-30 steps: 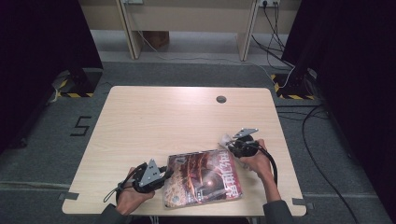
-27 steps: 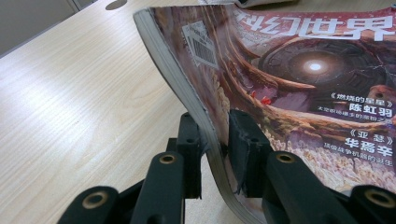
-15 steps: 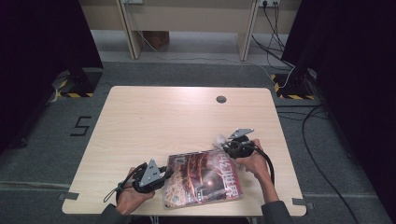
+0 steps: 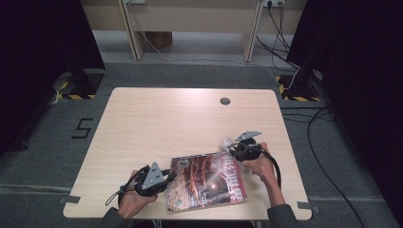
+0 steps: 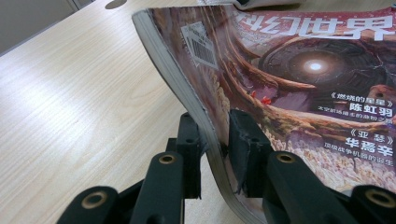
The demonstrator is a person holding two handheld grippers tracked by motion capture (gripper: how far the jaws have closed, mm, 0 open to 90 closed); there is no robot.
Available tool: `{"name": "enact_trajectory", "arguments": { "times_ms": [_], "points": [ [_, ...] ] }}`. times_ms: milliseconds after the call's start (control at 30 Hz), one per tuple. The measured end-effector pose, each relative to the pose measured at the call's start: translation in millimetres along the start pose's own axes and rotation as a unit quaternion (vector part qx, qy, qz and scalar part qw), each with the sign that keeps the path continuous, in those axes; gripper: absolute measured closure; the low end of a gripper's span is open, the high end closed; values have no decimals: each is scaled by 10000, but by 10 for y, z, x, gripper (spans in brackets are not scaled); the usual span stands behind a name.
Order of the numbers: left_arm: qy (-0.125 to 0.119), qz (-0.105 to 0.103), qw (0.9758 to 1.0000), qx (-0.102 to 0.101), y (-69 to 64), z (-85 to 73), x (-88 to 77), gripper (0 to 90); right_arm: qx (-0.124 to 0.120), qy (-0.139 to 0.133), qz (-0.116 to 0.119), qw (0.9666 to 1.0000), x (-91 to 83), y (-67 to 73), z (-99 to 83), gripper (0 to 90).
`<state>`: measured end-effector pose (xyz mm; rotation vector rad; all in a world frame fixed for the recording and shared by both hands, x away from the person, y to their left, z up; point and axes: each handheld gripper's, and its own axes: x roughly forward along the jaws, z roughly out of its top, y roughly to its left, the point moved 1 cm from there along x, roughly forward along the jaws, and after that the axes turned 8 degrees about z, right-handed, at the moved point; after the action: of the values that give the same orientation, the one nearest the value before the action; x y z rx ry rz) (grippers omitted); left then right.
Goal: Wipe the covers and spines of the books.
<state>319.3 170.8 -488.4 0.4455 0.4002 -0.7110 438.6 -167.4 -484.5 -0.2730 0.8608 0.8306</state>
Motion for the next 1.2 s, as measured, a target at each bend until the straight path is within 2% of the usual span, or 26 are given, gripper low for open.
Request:
{"name": "enact_trajectory", "arguments": {
  "times_ms": [300, 667, 967, 1200],
  "points": [
    [8, 11, 10000, -7, -1, -3, 2, 744, -363, -119, 247, 9990, 9, 283, 167, 769],
    [14, 12, 10000, -13, 0, -5, 3, 744, -774, -214, 329, 9962, 15, 598, 322, 767],
    [14, 26, 10000, -18, -2, -7, 4, 742, -1139, -373, 490, 9916, 17, 925, 483, 767],
    [23, 32, 10000, -18, -2, -11, 5, 740, -1450, -463, 619, 9864, 27, 1164, 604, 765]
  ]
}}
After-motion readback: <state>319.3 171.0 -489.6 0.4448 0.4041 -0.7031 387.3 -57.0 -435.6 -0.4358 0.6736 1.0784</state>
